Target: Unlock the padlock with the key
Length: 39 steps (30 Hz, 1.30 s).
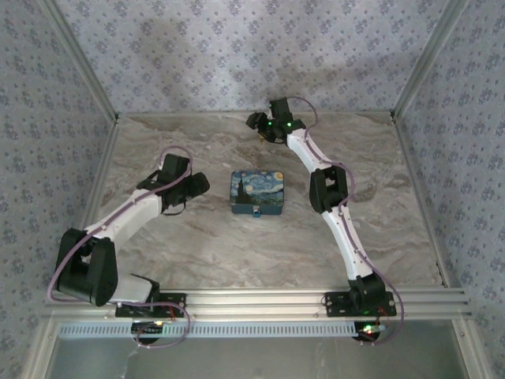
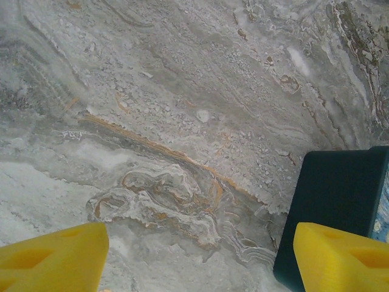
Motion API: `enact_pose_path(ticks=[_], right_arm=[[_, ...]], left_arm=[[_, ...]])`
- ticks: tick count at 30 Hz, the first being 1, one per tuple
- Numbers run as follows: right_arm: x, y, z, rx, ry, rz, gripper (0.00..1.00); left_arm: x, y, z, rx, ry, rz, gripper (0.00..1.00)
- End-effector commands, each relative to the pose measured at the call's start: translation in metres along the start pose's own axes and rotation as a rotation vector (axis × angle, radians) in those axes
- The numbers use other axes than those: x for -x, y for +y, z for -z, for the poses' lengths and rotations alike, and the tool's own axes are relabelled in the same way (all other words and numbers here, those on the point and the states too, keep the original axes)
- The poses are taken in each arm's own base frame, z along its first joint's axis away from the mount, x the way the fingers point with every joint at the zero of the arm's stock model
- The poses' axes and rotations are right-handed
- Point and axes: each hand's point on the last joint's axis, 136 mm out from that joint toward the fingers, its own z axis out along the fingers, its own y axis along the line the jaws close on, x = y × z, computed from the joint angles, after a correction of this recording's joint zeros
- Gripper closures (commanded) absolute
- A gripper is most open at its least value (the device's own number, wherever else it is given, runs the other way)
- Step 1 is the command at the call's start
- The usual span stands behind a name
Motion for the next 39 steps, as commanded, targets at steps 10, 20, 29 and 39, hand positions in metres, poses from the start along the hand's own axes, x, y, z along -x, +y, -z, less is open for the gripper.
enact_pose_path(ticks=[10,20,29,39], right_arm=[[-0.017,-0.033,-0.011,-0.058,0.069,-0.075,0.40],[-0.050,-0.072,0.016,-0.292,0.196,-0.035,0.51],[-0.054,-0.090,0.048,-0.484,0.215,0.105,0.57],[-0.046,-0.079,0.063,-0.538,0.190,0.292,0.53]], left_arm=[[-0.006,-0.002,0.001,-0.043,-0.006,0.049,0.20],[-0.010,-0.003,0.001,-0.060,0.004,0.071,0.20],[-0.011,-0.002,0.003,-0.066,0.004,0.086,0.20],[-0.015,0.000,0.007,-0.079,0.004,0.098,0.20]])
